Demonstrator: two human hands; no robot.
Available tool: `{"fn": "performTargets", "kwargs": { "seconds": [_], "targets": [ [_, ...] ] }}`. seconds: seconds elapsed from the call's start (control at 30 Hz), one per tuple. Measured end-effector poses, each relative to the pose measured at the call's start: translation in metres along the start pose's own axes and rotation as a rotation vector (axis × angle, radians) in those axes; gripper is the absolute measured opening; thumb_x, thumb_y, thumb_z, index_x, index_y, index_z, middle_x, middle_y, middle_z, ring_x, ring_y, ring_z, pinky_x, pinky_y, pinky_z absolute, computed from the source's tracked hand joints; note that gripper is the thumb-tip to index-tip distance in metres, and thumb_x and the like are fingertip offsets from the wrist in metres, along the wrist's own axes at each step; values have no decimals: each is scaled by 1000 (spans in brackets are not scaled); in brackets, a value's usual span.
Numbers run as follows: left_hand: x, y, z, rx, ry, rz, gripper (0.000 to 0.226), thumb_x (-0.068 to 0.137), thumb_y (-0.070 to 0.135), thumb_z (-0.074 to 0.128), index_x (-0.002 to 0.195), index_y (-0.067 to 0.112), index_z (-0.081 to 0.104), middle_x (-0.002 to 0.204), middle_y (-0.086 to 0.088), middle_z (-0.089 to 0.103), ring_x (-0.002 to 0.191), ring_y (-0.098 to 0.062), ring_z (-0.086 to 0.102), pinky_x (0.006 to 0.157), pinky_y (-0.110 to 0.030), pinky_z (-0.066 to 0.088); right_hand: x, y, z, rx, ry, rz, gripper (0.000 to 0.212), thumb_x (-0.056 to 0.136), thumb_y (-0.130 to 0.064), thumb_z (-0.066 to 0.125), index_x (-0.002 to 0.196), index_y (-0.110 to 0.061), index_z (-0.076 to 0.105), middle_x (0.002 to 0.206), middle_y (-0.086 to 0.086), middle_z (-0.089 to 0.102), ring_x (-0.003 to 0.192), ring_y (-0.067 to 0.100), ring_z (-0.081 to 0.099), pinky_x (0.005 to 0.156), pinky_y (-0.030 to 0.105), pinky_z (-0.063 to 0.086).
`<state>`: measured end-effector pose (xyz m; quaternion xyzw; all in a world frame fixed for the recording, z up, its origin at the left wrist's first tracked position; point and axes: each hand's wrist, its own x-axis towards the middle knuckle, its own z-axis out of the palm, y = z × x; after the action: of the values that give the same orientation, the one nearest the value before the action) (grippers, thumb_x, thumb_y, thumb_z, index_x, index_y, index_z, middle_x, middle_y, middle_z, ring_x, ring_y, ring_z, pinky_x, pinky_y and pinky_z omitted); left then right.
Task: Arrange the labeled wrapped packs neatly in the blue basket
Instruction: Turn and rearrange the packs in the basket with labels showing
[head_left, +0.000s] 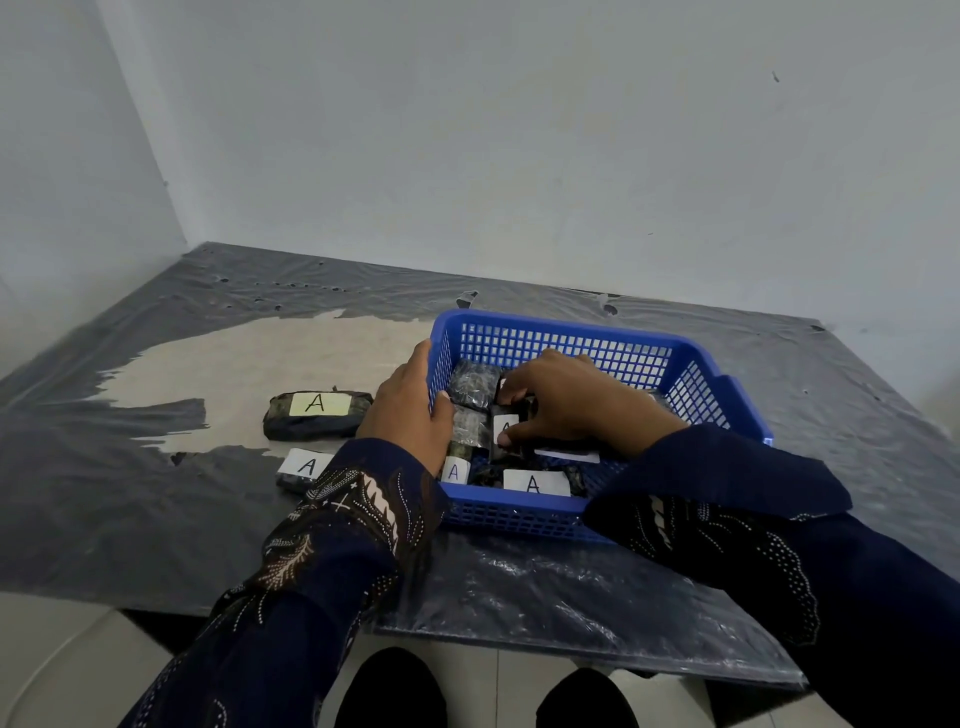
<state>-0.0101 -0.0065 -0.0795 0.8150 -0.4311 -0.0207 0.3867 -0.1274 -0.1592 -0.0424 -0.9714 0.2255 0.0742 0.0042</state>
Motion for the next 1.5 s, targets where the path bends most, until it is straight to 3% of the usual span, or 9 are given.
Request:
{"fn": "performTargets", "kwargs": {
  "seconds": [0.4,0.6,0.73,0.87,1.03,1.2,1.3,1.4,1.5],
  "targets": [
    [-1,2,-2,-11,-5,-8,61,97,18,47,152,22,21,141,-7,49,122,-27,52,99,-40,46,1,-7,0,-153,-44,-25,55,81,-64,67,120,-26,66,124,-3,59,126,25,42,105,56,37],
    [-1,1,-2,-37,-12,-28,57,98,11,40,151,24,23,134,-11,56,99,-32,62,80,-34,46,-1,-18,0,-291,-38,-31,51,88,-57,64,125,-22,66,137,1,54,137,27,36,114,66,24],
    [-1,2,-2,-43,-9,-40,57,98,10,39,151,24,24,131,-11,58,94,-30,62,76,-31,43,4,-26,-1,-52,108,-100,42,89,-42,70,126,-23,65,126,1,64,124,23,51,105,51,45],
    [-2,4,-4,-54,-12,-54,58,98,10,39,151,25,24,130,-11,58,90,-24,60,77,-29,43,11,-33,2,51,27,-158,41,87,-31,74,126,-21,66,122,0,66,114,19,59,98,38,51],
    [-2,4,-5,-50,-9,-54,58,98,10,40,152,25,23,131,-9,58,97,-24,62,82,-31,48,18,-35,8,0,21,-137,55,78,-36,82,129,-23,64,124,-1,64,114,20,59,98,38,52],
    [-2,4,-4,-37,-10,-59,58,98,11,40,151,26,23,129,-9,59,94,-25,63,82,-33,50,18,-36,10,39,54,-150,46,81,-26,80,124,-20,67,119,-1,69,108,18,63,96,37,54],
    [-2,3,-3,-33,-10,-55,58,98,11,40,151,26,23,130,-9,59,96,-26,63,83,-34,50,14,-30,7,157,82,-147,35,84,-24,74,119,-19,71,111,0,73,98,16,67,91,38,57],
    [0,0,-2,-37,-19,-63,57,98,11,40,151,26,23,130,-9,59,97,-26,62,85,-36,51,8,-22,4,270,129,-123,33,94,-25,63,125,-15,68,116,5,73,101,19,68,91,35,56],
    [0,-3,0,-43,-4,-44,56,96,10,43,149,21,27,139,-7,50,117,-26,54,98,-41,47,2,-12,1,380,187,-117,29,99,-20,55,125,-13,68,111,6,73,96,20,68,88,38,56]
  ]
}}
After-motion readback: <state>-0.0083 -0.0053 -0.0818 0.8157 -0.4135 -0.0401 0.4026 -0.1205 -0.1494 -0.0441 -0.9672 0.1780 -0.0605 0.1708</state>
